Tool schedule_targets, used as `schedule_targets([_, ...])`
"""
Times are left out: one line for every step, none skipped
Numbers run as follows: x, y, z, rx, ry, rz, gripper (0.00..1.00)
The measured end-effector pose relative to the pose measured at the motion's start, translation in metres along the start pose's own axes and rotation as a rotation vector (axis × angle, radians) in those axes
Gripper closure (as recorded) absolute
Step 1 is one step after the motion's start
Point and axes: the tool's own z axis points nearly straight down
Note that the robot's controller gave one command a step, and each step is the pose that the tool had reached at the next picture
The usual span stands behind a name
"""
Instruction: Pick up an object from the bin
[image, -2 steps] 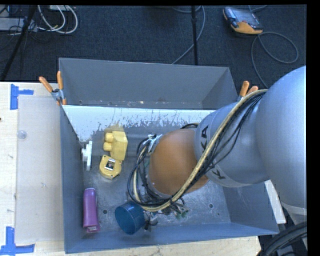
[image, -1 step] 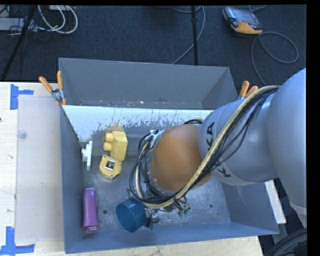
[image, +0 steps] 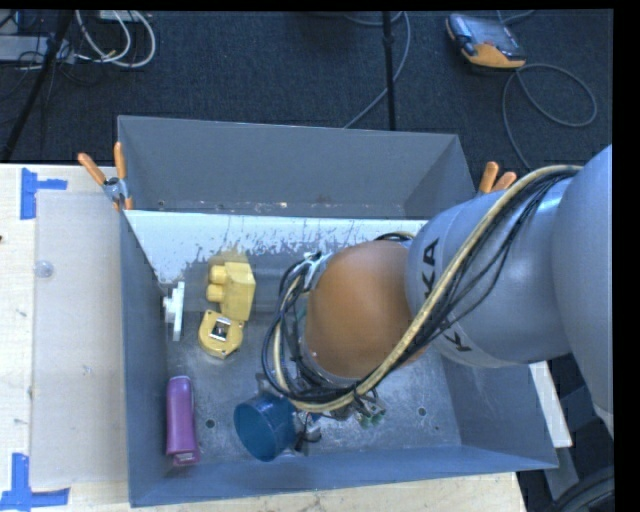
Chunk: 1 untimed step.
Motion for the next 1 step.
schedule_targets([-0.0002,0.0000,-0.0147,0.000,0.000,0.000,1.00])
